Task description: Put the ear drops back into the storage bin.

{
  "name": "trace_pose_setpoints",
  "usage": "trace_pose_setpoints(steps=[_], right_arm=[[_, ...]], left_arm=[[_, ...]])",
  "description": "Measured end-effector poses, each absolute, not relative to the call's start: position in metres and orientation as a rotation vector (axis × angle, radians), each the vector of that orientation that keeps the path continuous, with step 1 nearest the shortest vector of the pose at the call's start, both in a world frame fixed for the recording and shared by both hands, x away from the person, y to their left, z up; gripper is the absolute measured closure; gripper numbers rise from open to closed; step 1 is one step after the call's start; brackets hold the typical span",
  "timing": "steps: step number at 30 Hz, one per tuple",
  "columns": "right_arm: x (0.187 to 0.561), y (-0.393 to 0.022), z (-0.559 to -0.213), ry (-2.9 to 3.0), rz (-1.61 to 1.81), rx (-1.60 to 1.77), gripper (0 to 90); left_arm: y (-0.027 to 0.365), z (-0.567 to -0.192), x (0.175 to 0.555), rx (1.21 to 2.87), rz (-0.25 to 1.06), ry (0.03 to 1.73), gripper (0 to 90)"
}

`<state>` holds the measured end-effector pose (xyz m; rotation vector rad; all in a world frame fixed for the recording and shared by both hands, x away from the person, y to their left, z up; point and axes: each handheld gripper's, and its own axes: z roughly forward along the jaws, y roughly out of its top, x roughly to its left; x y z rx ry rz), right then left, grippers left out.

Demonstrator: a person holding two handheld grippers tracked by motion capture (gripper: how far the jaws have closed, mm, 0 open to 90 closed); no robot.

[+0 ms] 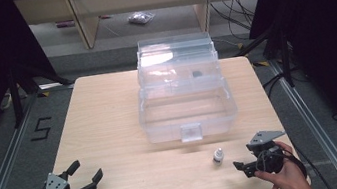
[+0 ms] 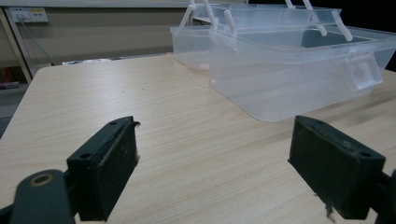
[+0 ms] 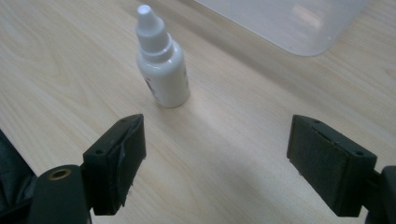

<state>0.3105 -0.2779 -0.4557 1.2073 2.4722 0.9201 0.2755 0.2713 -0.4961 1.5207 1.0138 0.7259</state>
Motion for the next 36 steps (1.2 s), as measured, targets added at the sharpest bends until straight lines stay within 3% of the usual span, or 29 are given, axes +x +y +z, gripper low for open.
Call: trace_pose_setpoints(steps=[19,36], right_arm=[[0.327,-0.227,-0.421,2.715,0.676,0.902,25.2],[0.354,-0.203,-0.433,2.811,0.464,0.815,30.1]], left_arm=[[0.271,-0.495,0.274,1.530,0.725,1.021,14.6],[0.271,-0.495,0.274,1.529,0.723,1.020,14.6]])
